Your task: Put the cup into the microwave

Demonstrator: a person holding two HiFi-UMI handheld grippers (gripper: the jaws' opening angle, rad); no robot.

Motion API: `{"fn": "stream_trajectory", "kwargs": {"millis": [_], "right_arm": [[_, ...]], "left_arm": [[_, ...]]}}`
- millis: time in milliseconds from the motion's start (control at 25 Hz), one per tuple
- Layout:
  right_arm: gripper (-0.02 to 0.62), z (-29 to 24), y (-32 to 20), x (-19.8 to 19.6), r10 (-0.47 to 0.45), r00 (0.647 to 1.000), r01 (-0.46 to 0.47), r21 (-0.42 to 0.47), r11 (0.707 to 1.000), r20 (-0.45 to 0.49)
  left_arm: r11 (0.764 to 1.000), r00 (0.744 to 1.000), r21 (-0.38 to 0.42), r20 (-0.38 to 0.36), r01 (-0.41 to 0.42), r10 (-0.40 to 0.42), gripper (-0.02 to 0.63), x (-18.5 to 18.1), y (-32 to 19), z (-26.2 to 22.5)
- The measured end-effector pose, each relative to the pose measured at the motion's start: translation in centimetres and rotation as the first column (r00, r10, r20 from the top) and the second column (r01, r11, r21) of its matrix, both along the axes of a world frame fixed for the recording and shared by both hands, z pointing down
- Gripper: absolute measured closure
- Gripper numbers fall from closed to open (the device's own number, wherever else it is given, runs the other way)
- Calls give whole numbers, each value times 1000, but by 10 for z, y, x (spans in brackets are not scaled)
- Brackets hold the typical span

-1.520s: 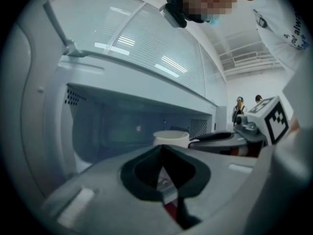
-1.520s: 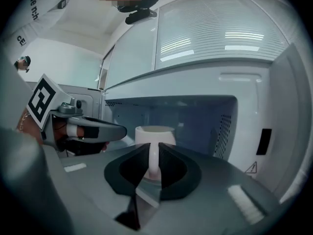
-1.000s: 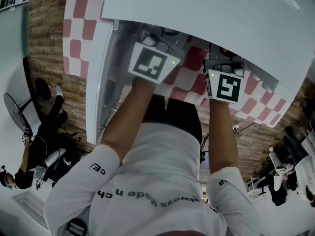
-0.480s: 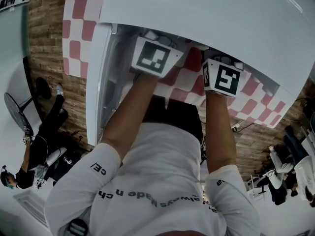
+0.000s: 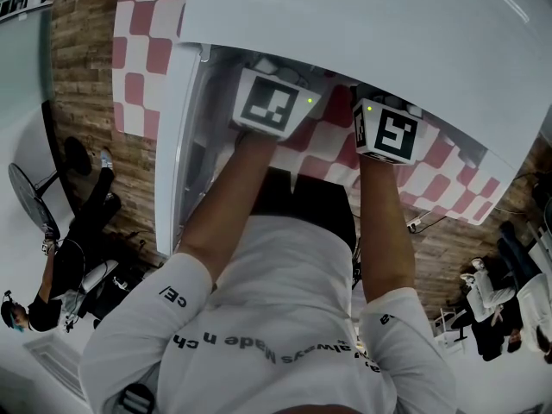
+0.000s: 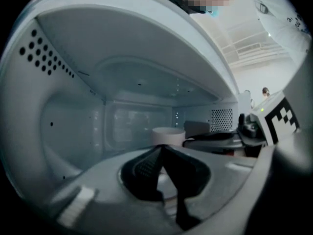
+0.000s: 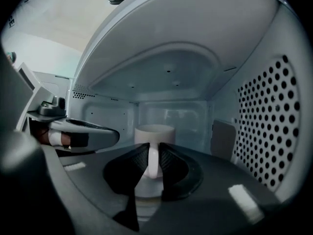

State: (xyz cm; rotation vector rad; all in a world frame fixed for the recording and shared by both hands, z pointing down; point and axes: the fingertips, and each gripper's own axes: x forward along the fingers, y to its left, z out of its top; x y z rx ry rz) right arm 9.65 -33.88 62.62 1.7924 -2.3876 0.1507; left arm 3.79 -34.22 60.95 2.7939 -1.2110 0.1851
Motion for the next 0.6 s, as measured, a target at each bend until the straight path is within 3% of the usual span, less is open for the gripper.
{"fn": "stream_trajectory", "kwargs": {"millis": [160, 600], "right_arm": [[481, -7, 5, 3, 20, 1000, -19, -18, 1000, 18], [489, -36, 60, 14, 56, 998, -55, -85, 995, 12]], "left_arm": [[1000, 1000, 0, 3, -4, 4, 603, 0, 8, -7], [997, 1000, -79, 6, -4, 4, 602, -9, 53, -29]]}}
